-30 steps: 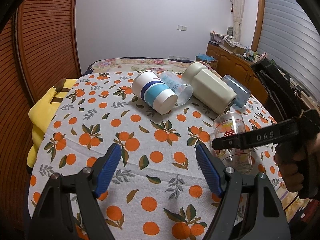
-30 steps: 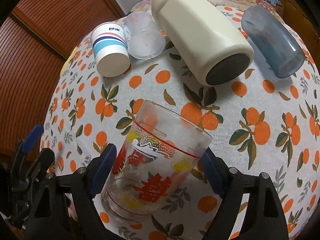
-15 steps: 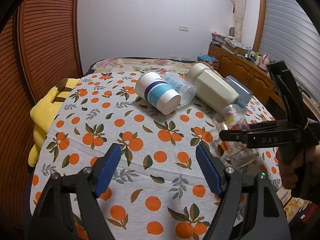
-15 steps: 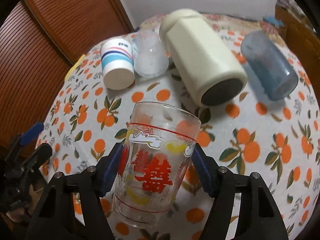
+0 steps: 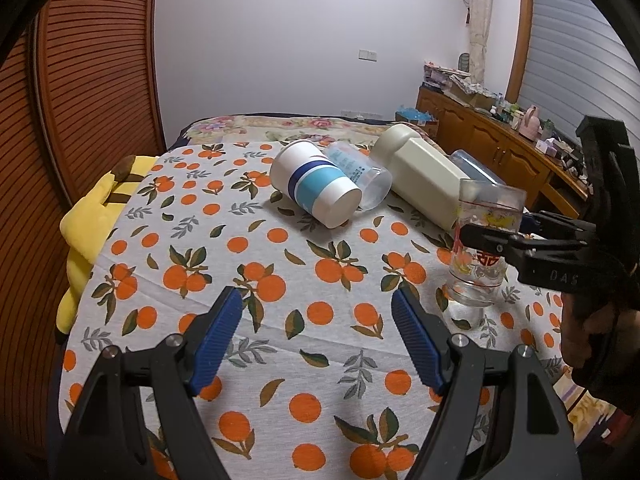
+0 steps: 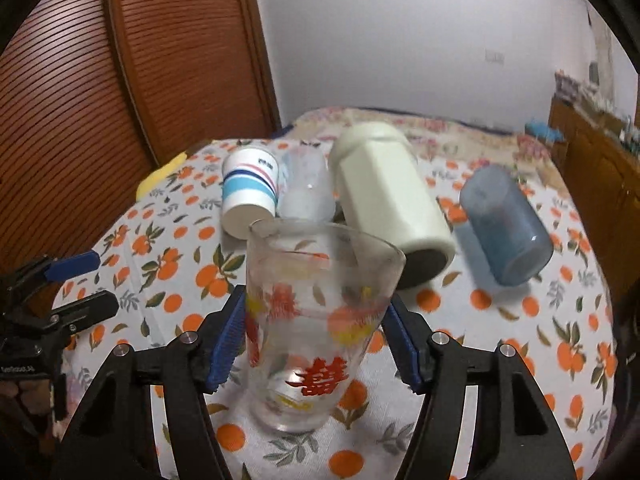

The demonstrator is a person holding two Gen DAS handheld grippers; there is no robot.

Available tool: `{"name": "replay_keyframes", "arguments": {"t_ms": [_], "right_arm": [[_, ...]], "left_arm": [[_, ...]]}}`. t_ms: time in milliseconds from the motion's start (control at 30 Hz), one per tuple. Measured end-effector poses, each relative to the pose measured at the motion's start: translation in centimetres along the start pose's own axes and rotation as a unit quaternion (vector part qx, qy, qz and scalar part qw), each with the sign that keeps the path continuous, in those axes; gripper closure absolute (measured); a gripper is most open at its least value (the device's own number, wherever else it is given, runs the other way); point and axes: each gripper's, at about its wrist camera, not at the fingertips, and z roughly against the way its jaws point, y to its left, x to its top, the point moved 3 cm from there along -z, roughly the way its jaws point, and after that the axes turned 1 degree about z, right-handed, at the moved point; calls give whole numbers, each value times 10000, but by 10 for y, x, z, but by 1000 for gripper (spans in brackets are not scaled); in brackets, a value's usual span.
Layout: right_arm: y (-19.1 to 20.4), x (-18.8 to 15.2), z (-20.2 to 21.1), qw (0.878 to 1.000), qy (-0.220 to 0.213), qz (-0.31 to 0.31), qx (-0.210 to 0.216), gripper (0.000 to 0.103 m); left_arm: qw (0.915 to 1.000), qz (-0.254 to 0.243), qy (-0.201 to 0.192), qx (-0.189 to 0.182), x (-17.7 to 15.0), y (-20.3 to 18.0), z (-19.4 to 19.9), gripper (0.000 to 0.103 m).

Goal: Flip cup upright
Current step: 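Rotate the held tumbler with the right tool until its rim faces up, then lower the tumbler base-down onto the cloth and open the right tool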

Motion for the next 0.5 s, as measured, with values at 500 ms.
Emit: {"name": "replay_keyframes", "arguments": {"t_ms": [500], "right_arm": [[24, -15, 16, 9990, 46, 436, -104, 39]], "left_arm": [[9982, 20, -604, 44, 8, -3, 21, 25]]}}
